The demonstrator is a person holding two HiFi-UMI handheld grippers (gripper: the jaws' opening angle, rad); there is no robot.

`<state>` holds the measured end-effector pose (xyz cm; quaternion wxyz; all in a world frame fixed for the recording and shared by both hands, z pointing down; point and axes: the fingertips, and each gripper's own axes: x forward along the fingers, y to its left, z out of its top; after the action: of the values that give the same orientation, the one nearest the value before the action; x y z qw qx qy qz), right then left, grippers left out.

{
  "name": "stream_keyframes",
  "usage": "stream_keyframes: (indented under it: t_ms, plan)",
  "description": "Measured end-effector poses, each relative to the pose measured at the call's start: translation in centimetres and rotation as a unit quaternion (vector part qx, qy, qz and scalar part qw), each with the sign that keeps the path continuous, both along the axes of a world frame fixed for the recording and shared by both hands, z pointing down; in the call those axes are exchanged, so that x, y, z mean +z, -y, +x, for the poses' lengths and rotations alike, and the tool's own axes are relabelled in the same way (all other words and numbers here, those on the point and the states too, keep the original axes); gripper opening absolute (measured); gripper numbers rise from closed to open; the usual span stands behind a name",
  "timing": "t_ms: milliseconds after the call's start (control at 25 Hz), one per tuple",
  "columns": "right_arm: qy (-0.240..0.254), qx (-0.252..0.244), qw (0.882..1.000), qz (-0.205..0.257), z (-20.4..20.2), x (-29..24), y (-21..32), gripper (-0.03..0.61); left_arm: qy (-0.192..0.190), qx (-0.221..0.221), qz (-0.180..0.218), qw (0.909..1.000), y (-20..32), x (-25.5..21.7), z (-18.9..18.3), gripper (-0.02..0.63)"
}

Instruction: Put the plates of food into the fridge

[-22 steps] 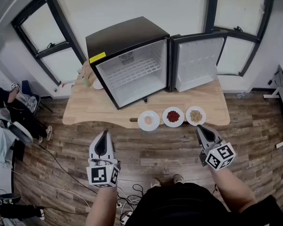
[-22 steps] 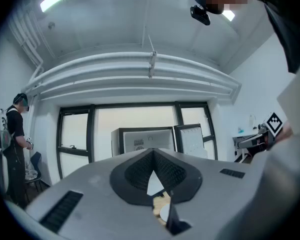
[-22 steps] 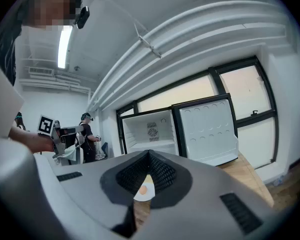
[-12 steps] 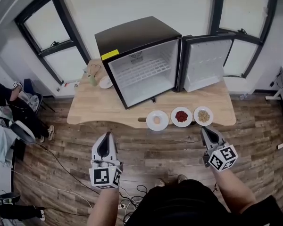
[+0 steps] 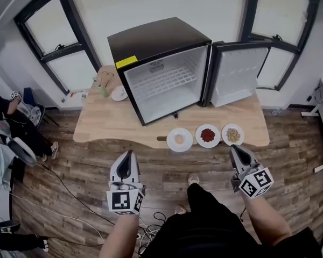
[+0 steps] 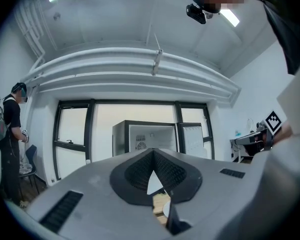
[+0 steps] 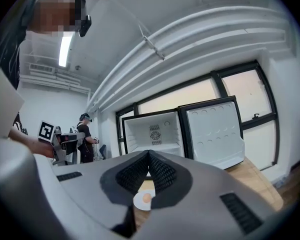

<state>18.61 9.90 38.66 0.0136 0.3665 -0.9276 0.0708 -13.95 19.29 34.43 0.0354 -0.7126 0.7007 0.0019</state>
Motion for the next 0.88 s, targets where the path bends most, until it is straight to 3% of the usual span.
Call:
stream_keyframes:
  t_ms: [280, 560, 880]
  plan:
    - [0.017, -0.005, 1.0, -0.007, -1.4, 0.9, 4.1, 0.021, 0.006, -0.016, -0.003, 0.9998, 2.4, -0.2, -0.7, 0.003]
    - [0.03, -0.031, 0.999, -0.012, -5.4, 1.4, 9.1, 0.021, 0.016, -0.029, -0.025, 0.9991, 6.1, -0.1, -1.8, 0.004]
    - [0.022, -0.031, 0.999, -0.023, -6.0, 3.2, 15.8, 0.021, 0.021, -0.014, -0.041, 0.9988, 13.7, 0.5, -1.4, 0.003]
